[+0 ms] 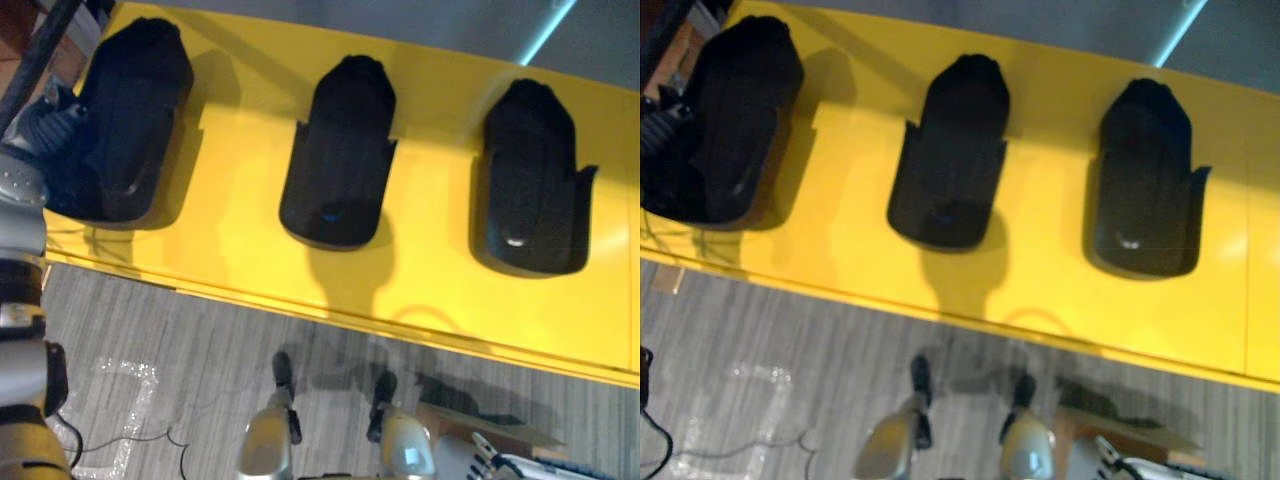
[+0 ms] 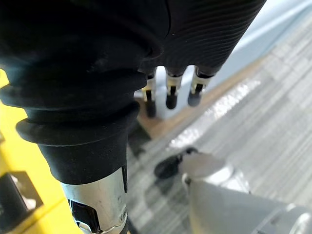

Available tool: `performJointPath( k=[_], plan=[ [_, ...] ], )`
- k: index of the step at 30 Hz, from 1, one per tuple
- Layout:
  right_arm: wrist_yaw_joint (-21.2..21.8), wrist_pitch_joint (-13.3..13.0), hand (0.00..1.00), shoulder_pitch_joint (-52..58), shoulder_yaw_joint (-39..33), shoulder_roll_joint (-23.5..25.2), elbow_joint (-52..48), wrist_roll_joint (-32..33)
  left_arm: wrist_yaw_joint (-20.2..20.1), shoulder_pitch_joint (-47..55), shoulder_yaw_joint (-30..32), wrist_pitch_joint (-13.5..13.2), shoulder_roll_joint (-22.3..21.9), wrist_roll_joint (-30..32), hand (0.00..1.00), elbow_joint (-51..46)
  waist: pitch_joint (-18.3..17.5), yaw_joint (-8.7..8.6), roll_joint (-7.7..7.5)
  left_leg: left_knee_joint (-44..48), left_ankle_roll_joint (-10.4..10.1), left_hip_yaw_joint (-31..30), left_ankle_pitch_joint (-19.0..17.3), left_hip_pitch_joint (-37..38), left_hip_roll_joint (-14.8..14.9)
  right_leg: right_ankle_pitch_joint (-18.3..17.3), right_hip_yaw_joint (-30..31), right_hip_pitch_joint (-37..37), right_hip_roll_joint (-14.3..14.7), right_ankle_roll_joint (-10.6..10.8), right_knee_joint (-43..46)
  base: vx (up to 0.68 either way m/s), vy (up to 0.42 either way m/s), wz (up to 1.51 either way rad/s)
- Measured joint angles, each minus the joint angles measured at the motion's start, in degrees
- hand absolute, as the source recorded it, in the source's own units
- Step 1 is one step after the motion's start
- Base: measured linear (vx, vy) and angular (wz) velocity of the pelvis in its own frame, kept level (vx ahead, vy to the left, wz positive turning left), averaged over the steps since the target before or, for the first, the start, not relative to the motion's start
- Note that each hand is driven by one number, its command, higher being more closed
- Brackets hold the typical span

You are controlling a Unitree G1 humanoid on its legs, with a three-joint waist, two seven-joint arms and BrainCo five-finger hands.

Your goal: Walk over and take plastic housings, then place them on the shelf

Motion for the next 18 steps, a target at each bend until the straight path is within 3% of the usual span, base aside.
performJointPath(
  k=[4,8,18],
  plan=[
    [0.0,0.0,0.0,0.1,0.0,-0.5,-0.2,0.0,0.1,-1.5,0.0,0.0,-1.6,0.9,1.0,1.3,0.0,-0.21,-0.02,0.9,-0.3,-0.1,0.3,-0.7,0.2,0.0,0.1,-0.6,-0.1,0.0,0.2,0.07,0.015,0.07],
    [-0.1,-0.1,0.0,0.1,0.2,-0.6,-0.7,1.2,0.1,-2.0,-0.9,-0.5,-2.7,1.3,1.0,1.2,0.3,0.23,-0.21,7.4,-0.4,2.6,-2.2,-3.2,1.4,0.0,0.6,-0.6,0.1,0.0,2.0,0.05,0.011,0.08],
    [0.0,-0.3,0.0,0.3,0.6,-1.2,-1.2,1.2,-0.6,-2.0,-2.4,-1.2,-2.8,2.1,1.0,0.9,1.3,0.32,0.25,11.8,-0.2,3.8,-5.0,-4.8,2.6,0.0,1.7,-0.8,0.7,0.0,2.2,-0.01,0.006,-0.05]
  ],
)
